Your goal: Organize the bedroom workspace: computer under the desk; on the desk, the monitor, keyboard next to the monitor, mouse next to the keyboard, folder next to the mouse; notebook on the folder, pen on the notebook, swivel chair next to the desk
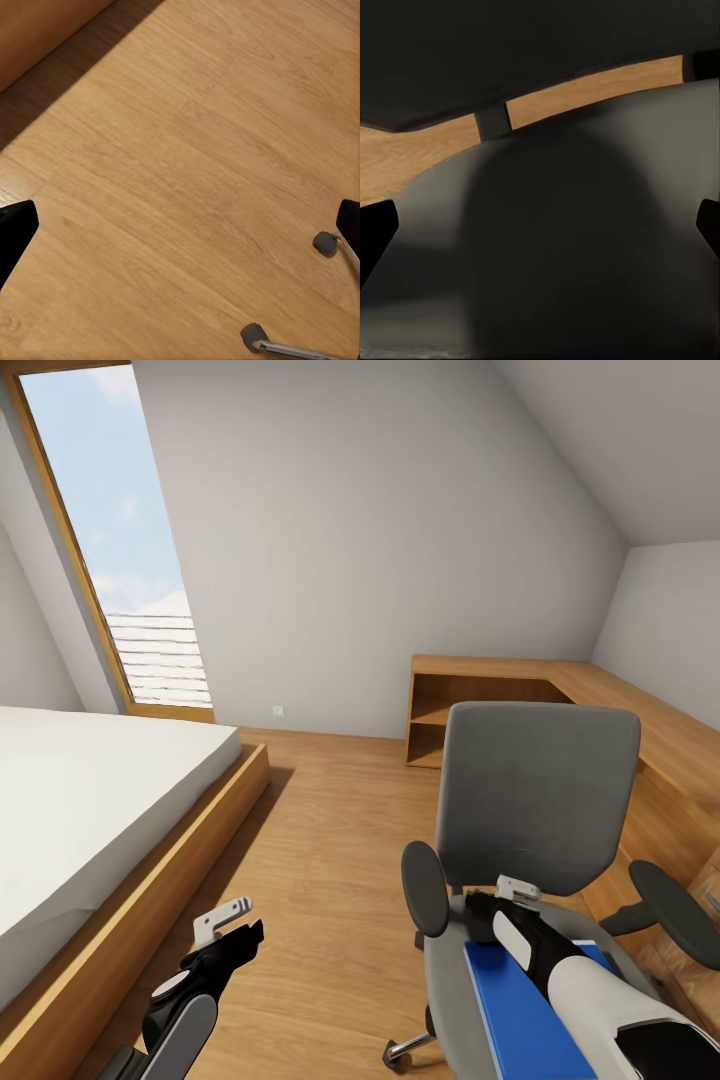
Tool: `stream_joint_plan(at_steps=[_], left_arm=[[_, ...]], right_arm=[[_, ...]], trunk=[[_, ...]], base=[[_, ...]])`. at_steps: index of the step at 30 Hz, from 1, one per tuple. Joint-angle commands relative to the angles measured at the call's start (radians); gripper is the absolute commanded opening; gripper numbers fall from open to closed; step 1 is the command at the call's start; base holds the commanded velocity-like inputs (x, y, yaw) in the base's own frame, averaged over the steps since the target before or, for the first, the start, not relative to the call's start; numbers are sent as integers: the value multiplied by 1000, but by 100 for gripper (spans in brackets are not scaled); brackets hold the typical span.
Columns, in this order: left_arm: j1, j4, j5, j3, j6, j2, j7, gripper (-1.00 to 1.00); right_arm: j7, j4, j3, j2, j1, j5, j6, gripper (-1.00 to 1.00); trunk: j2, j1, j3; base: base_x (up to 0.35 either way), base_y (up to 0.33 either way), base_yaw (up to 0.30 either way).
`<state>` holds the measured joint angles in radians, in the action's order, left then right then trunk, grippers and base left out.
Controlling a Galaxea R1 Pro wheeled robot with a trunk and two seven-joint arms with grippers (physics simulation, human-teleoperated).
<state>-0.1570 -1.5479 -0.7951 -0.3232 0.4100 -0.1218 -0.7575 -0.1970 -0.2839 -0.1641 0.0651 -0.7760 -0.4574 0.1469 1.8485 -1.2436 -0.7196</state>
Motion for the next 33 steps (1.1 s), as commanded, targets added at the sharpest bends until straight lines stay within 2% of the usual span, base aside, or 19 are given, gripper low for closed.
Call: stream_joint_plan(at_steps=[1, 4, 8, 19, 33], left_arm=[[-1, -1, -6, -2, 2, -1, -8, 100], [-1, -1, -6, -2, 2, -1, -8, 100], [-1, -1, -6, -2, 2, -1, -8, 100], [-1, -1, -9, -3, 1, -1, -8, 100], [-1, 0, -9, -17, 1, -1, -8, 100]], right_arm=[[-7, -4, -8, 2, 0, -7, 28, 100], [-7, -5, -6, 4, 0, -9, 73, 100], [-8, -6, -5, 5, 0, -10, 96, 100], [-26, -6, -3, 5, 0, -13, 123, 100], [-51, -6, -3, 5, 0, -14, 127, 100]], trunk=[[0, 0, -1], [0, 0, -1], [0, 0, -1], [0, 0, -1], [0, 0, -1]], base=[[0, 0, 0], [0, 0, 0], [0, 0, 0], [-3, 0, 0], [-95, 0, 0]])
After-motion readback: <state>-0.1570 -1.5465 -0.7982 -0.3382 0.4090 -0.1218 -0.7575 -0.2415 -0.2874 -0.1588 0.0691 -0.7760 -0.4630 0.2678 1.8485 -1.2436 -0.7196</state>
